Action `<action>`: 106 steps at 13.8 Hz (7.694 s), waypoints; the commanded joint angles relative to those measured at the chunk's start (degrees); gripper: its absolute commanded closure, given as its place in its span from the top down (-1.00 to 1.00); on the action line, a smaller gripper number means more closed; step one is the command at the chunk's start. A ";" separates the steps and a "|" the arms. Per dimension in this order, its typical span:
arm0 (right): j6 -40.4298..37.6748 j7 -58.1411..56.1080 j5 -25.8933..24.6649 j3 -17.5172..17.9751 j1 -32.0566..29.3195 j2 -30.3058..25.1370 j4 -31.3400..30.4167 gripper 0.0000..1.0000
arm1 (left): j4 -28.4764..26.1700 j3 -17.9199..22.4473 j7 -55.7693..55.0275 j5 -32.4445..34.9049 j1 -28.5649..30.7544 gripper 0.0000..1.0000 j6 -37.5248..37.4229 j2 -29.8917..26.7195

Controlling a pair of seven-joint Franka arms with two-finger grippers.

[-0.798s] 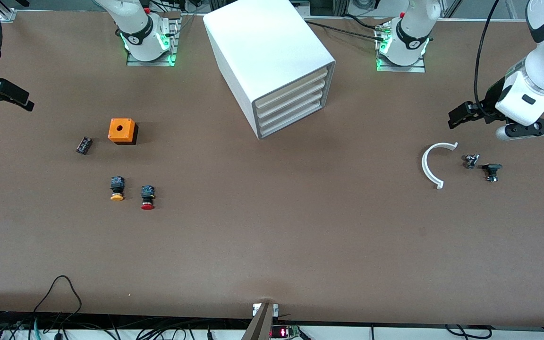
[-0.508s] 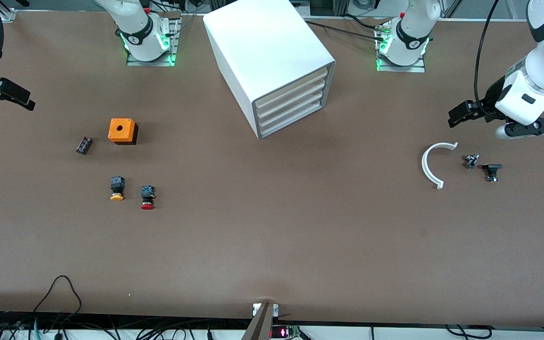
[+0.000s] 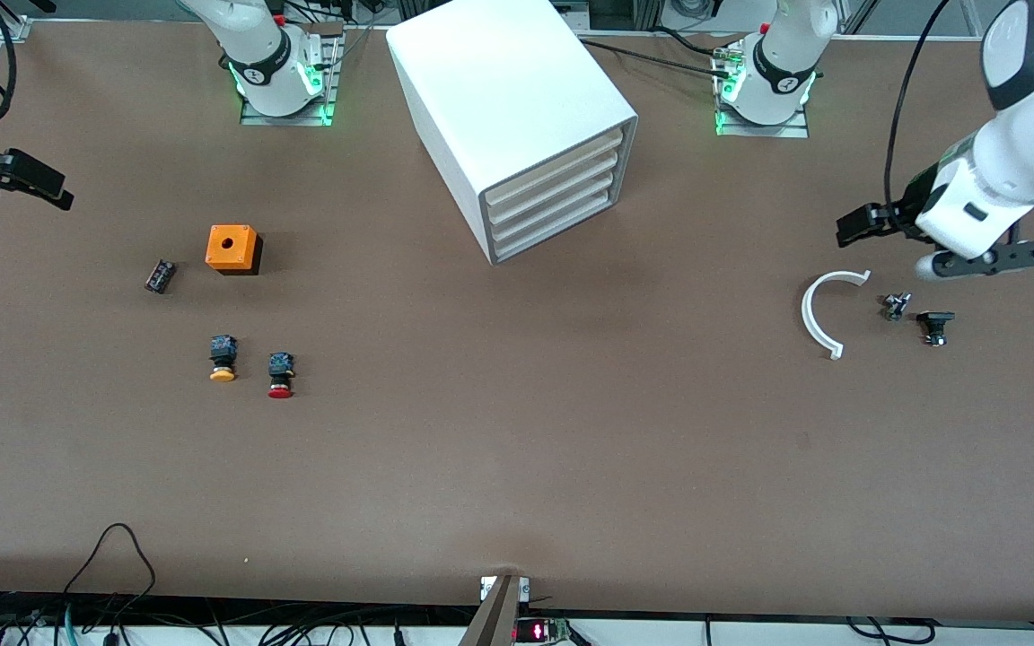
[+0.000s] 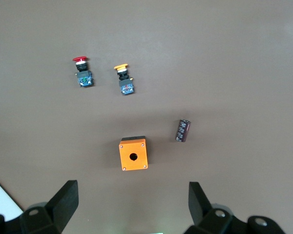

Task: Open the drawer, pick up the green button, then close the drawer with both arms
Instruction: 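Reach the left gripper to the drawer handle while the right gripper advances, then pull the drawer open with the left gripper while the right gripper approaches, then lower the right gripper into the drawer and grasp the green button, then lift the green button out of the drawer with the right gripper, then set the green button by the red button while the left gripper pushes the drawer, then push the drawer shut with the left gripper and open the right gripper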

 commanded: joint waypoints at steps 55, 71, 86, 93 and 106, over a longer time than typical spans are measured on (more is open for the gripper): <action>26.64 -47.83 -0.11 8.46 48.16 51.06 34.40 1.00 | 1.60 3.77 21.43 2.51 1.46 1.00 4.25 -3.62; 30.69 -49.34 -4.68 8.46 50.19 55.90 34.31 -0.38 | 2.30 3.95 15.35 2.42 0.93 1.00 2.67 -3.27; 29.19 -10.71 -1.26 -7.70 43.62 33.59 13.27 -0.76 | 3.89 4.91 5.74 1.20 -4.86 1.00 9.75 12.26; 42.00 -0.56 0.59 -10.08 33.84 36.73 -2.33 -0.75 | -5.42 4.65 -24.60 -2.59 -18.12 1.00 37.61 24.05; 23.77 12.70 7.53 -9.29 33.84 29.54 9.33 1.00 | -20.80 -15.38 -32.29 -11.28 -25.79 1.00 45.74 22.93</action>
